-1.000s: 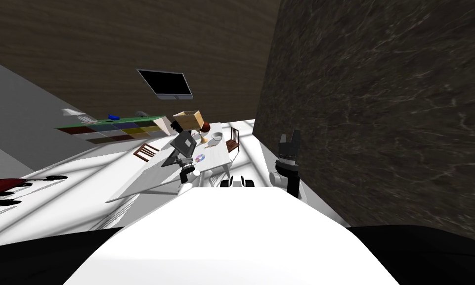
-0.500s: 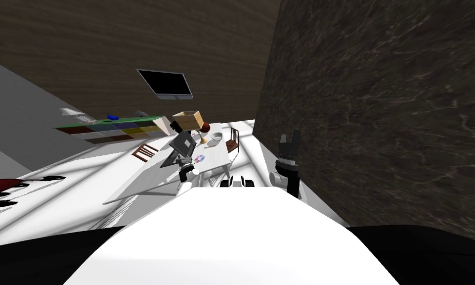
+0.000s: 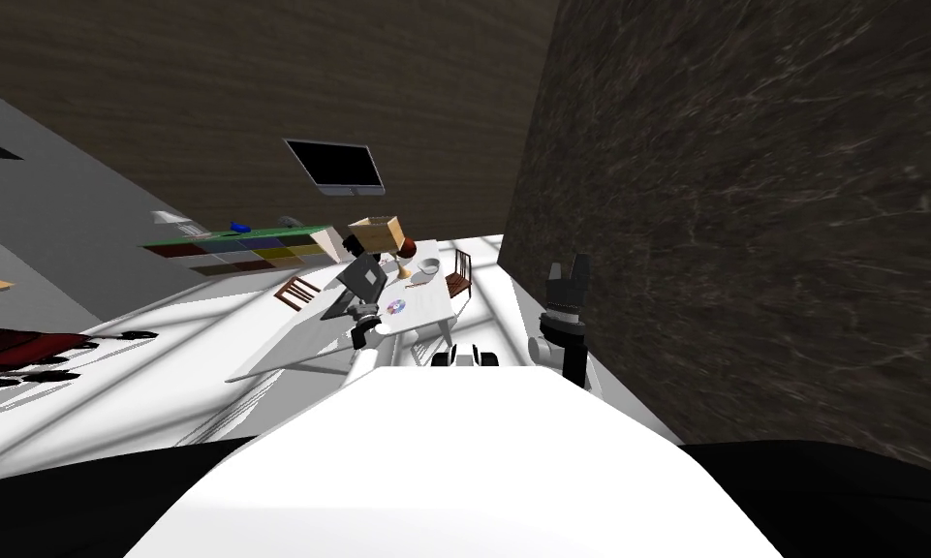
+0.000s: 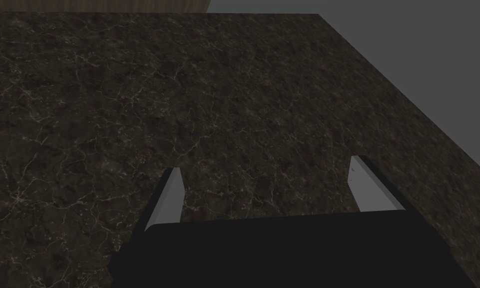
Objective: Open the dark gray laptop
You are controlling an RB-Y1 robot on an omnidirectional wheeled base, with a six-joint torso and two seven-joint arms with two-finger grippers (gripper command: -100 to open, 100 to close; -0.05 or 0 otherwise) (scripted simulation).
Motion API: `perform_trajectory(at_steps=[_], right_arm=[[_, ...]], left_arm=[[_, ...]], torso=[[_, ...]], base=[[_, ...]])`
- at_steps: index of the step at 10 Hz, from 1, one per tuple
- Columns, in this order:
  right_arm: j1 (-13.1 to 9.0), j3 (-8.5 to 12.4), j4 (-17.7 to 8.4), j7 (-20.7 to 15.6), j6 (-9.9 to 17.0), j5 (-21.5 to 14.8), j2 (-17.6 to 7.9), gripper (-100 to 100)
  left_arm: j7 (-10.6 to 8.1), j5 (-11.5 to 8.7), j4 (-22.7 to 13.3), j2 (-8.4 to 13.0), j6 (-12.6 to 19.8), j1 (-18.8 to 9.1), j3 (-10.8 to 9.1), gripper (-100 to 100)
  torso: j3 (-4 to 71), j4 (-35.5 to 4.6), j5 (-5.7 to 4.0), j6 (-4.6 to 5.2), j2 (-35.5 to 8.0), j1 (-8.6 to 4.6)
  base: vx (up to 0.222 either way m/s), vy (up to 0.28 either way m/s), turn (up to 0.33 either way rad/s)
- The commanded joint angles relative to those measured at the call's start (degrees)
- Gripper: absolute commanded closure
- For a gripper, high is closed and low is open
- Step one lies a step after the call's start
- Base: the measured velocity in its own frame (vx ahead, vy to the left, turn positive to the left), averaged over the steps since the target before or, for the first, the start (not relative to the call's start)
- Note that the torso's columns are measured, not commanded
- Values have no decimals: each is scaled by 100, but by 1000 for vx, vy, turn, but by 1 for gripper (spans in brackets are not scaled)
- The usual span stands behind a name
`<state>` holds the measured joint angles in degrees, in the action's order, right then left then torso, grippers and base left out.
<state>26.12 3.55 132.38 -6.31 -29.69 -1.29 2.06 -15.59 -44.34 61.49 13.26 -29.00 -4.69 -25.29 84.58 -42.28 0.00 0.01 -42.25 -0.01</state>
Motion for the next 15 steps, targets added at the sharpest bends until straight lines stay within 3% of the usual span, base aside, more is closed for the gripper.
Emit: perform_trajectory(at_steps=[1,5,7,8,12,13,14,15], right_arm=[[0,0,0,0,0,0,0,0],[0,0,0,0,0,0,0,0],[0,0,0,0,0,0,0,0],[0,0,0,0,0,0,0,0],[-1,1,-1,0,0,0,-2,0],[-1,1,-1,0,0,0,-2,0],[0,1,0,0,0,0,-1,0],[-1,-1,0,0,0,0,0,0]], left_arm=[[-22,-265,63,-30,401,-194,-142,100],[-73,-751,157,-68,1107,-553,-396,100],[-75,-725,134,-68,1076,-551,-382,100],[-91,-633,98,-127,1068,-523,-229,-100],[-152,-380,-20,-269,980,-443,184,-100],[-136,-419,-11,-271,964,-469,115,-100],[-227,-476,-196,-79,923,-476,2,-100],[-227,-476,-196,-79,923,-476,2,-100]], torso=[[3,1,0,-1,3,0],[-4,-2,0,-1,-7,1],[0,0,0,0,1,-1],[3,1,0,-1,4,0],[-3,-1,5,-1,-5,17],[0,0,0,-1,-1,0],[7,3,-9,-3,11,-30],[8,3,-11,4,11,-36]], base=[[-25,5,74],[-37,4,76],[-16,1,11],[-47,59,-126],[-79,152,-116],[-38,71,-31],[-22,16,-267],[-20,6,-160]])
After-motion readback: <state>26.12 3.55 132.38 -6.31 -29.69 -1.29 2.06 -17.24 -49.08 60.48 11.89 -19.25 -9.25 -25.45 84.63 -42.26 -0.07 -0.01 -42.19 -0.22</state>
